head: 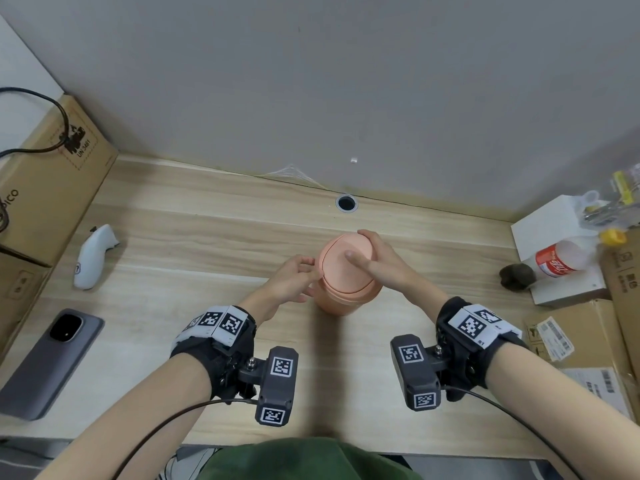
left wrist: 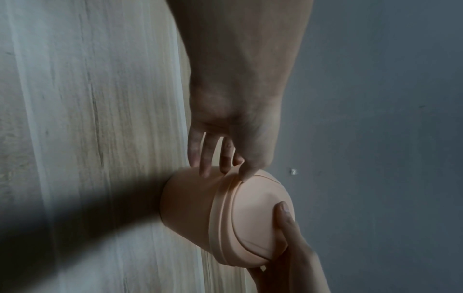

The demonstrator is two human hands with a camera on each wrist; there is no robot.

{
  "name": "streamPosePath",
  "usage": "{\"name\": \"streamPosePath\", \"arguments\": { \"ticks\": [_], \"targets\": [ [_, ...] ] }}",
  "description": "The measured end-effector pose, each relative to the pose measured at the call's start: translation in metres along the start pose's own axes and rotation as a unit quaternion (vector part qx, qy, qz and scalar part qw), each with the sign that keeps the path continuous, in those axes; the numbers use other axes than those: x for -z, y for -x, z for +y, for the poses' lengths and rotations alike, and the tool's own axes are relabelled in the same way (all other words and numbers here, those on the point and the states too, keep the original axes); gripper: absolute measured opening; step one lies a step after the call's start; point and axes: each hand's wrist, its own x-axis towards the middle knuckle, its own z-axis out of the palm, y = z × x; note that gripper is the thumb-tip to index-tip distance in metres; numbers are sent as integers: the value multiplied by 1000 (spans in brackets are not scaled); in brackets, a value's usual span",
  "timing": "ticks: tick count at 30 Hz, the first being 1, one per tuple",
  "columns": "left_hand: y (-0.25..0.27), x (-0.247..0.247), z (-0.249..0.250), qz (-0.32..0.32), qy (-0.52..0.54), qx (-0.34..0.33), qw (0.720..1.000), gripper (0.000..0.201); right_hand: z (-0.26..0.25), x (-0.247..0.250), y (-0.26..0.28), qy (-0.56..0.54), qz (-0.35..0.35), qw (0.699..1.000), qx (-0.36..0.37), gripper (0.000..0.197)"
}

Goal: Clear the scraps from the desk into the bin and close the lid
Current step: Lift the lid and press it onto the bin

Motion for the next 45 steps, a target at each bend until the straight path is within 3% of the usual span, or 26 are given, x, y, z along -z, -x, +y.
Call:
{"name": "streamPosePath", "arguments": {
  "ticks": [3, 7, 10, 20, 37, 41, 45],
  "targets": [
    [-1, -2, 4, -16, -4, 3, 1000, 53, -5, 4, -5, 31, -13, 999, -2, 65],
    [0, 2, 2, -64, -47, 19, 997, 55, -1, -2, -7, 78, -38, 996, -25, 60],
    [-1, 6, -4, -70, -36, 15, 997, 57, 5, -8, -5, 43, -27, 999, 18, 52],
    [8, 2, 3, -24, 35, -72, 996, 49, 15, 2, 6, -25, 35, 995, 92, 55],
    [1, -8, -7, -13, 37, -80, 996, 44, 30, -13, 7, 24, 51, 987, 152, 63],
    [2, -7, -1, -15, 15, -77, 997, 44, 27, -10, 11, 6, 47, 991, 122, 76],
    [3, -5, 9, -23, -15, -77, 997, 53, 40, -1, 21, -46, 28, 998, 31, 80]
  ]
}}
